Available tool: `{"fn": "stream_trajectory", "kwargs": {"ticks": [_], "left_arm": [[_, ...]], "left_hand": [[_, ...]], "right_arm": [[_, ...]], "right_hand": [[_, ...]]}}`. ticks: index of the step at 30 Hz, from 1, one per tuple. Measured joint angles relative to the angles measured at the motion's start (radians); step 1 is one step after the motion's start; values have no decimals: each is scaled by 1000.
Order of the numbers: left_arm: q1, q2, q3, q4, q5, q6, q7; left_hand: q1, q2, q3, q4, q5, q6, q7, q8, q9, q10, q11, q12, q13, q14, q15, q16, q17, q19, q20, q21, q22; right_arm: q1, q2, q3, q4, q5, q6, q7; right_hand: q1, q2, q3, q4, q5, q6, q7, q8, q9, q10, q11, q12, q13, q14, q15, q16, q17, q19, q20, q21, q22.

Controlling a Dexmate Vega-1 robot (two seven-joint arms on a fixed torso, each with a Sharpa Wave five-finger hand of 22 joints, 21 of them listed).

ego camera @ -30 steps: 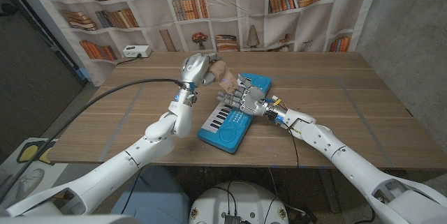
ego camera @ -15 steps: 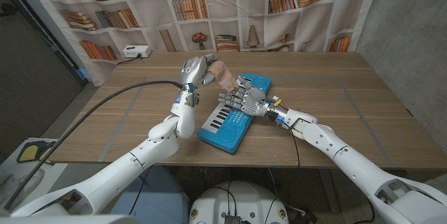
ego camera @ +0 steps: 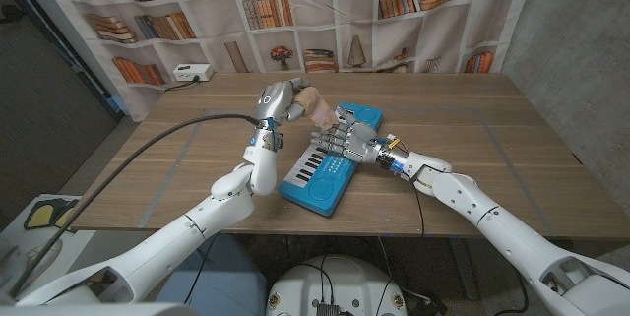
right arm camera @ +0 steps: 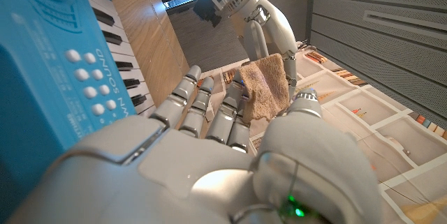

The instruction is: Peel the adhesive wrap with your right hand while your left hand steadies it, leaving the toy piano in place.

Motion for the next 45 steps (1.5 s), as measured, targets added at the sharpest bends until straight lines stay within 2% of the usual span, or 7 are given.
{"fn": "stream_trajectory", "kwargs": {"ticks": [14, 22, 27, 33, 35, 42, 45], "left_arm": [[16, -24, -11, -4, -73, -21, -11], [33, -56, -27, -5, -147, -44, -15], [40, -72, -34, -5, -181, -53, -18], [45, -78, -39, -11, -204, -54, -22], [47, -79, -40, -14, -207, -54, -23], [51, -78, -40, -22, -209, -50, -25], [51, -76, -40, -24, -208, -47, -25]], "left_hand": [[0, 0, 0, 0, -4, 0, 0, -4, 5, 0, 0, -1, 1, 0, 0, 0, 0, 0, 0, 10, 0], [0, 0, 0, 0, -4, 0, 0, -4, 5, -2, 2, 1, 2, 0, 0, 0, 0, 0, 0, 10, 0], [0, -1, 0, 0, -4, 0, 0, 0, 5, -2, 2, 1, 4, 0, 0, 0, 0, 0, 0, 10, 0], [0, -1, 0, 0, -4, 0, 0, 0, 5, -2, 2, 1, 4, 0, 0, 0, 0, 0, 0, 14, 0], [-1, -2, 0, 0, -4, 0, 0, 0, 5, -2, 2, 1, 4, 0, 0, 0, 0, 0, 0, 14, 0], [-2, -2, 0, 0, -4, 0, 0, 0, 5, -2, 2, 1, 4, 0, 0, 0, 0, -5, 5, 14, 0], [-3, -3, 0, 0, -4, 0, 0, 0, 5, -2, 2, 1, 4, 0, 0, 0, 0, -5, 5, 18, 0]], "right_arm": [[-23, -19, 8, -55, 14, 7, -45], [-32, -26, 9, -80, 17, 17, -59], [-42, -35, 12, -104, 13, 27, -85], [-52, -51, 15, -136, 0, 33, -119], [-57, -60, 15, -150, -5, 33, -139], [-67, -81, 15, -187, -15, 24, -191], [-70, -90, 15, -205, -18, 14, -217]], "right_hand": [[-4, 4, 0, 0, 0, -10, -10, -5, 0, -13, 5, -7, 0, 0, 0, 0, -3, 0, 0, 0, 0], [3, 10, 0, 0, 0, -10, -10, -5, 0, -13, 5, -7, 3, 5, 1, 4, 2, 0, 0, 0, 0], [27, 26, 17, -17, 0, 16, -5, 0, 5, 16, 12, 1, 9, 74, 0, 34, 5, 59, 9, 21, 0], [33, 20, 18, -18, -5, 39, 7, 8, 9, 38, 23, 9, 12, 95, -2, 41, 5, 79, 29, 29, 0], [33, 19, 14, -22, -5, 43, 11, 12, 9, 47, 22, 9, 12, 99, -3, 41, 5, 85, 23, 32, 0], [46, 6, 18, -33, -11, 65, 16, 19, 11, 71, 29, 19, 15, 134, -4, 58, 5, 104, 32, 41, 2], [60, 6, 21, -41, -13, 77, 5, 24, 14, 93, 25, 27, 20, 150, -4, 72, 9, 114, 29, 47, 2]]}}
